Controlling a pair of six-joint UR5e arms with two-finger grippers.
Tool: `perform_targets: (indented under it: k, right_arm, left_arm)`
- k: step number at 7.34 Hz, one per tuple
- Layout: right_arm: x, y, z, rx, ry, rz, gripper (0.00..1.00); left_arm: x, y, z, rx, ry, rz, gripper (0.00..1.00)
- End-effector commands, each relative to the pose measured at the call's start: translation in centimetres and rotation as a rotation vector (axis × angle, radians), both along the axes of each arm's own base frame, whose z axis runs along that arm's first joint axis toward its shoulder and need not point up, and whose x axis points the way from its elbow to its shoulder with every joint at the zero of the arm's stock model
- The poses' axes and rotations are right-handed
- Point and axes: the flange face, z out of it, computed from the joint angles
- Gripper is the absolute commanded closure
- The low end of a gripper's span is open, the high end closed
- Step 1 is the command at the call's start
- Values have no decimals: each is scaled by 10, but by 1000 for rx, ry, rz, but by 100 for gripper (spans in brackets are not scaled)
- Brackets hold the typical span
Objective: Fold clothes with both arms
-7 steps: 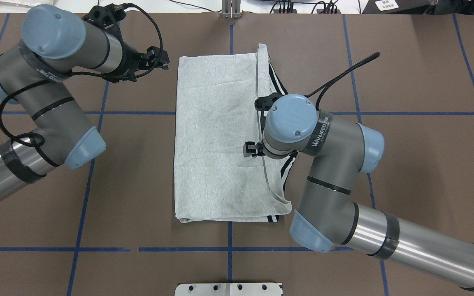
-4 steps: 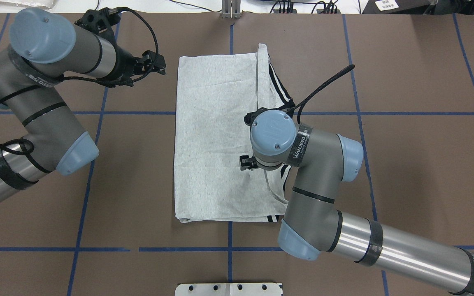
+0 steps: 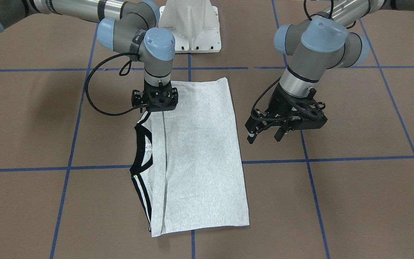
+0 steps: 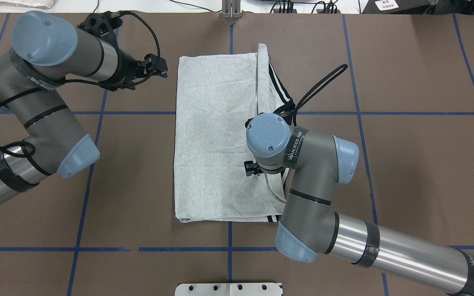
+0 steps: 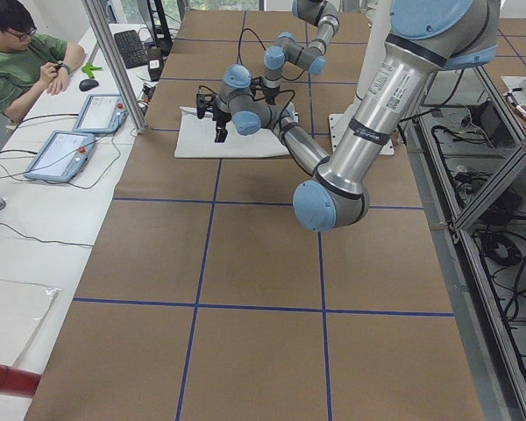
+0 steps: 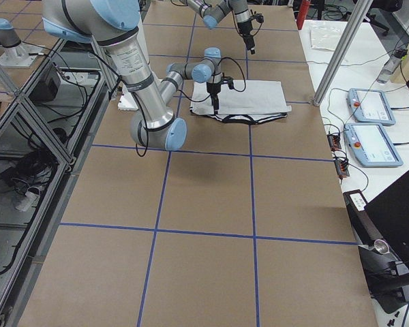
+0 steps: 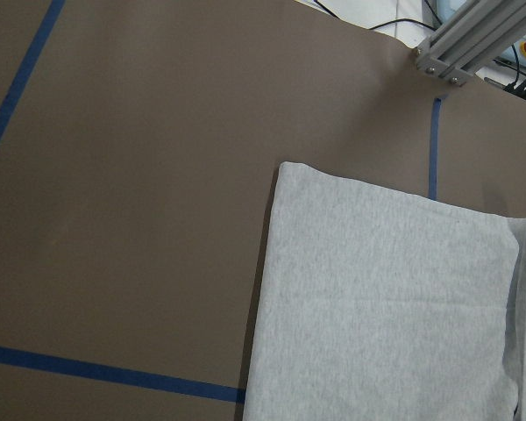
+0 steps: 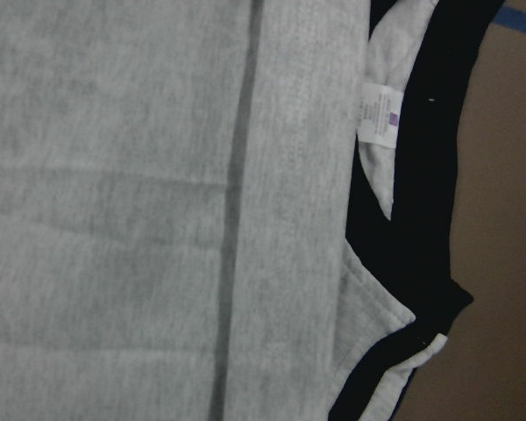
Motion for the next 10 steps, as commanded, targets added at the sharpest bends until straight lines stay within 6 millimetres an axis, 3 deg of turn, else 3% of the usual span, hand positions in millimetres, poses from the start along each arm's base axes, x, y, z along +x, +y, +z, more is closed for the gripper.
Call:
perform_targets:
  k: [1, 7, 9, 10]
  right_arm:
    - [-1, 1, 7, 3, 20, -20, 0]
    - [2, -1, 15, -9, 35, -23, 0]
    - [16, -7, 14, 0, 63, -46, 0]
    - [35, -7, 20, 4, 70, -51, 0]
  left_arm:
    - [0, 0, 0, -1, 2, -1, 0]
    - [3, 3, 0, -1, 4, 5, 0]
    - [9, 7, -2, -20, 16, 4, 0]
    - [18, 13, -7, -24, 25, 13, 0]
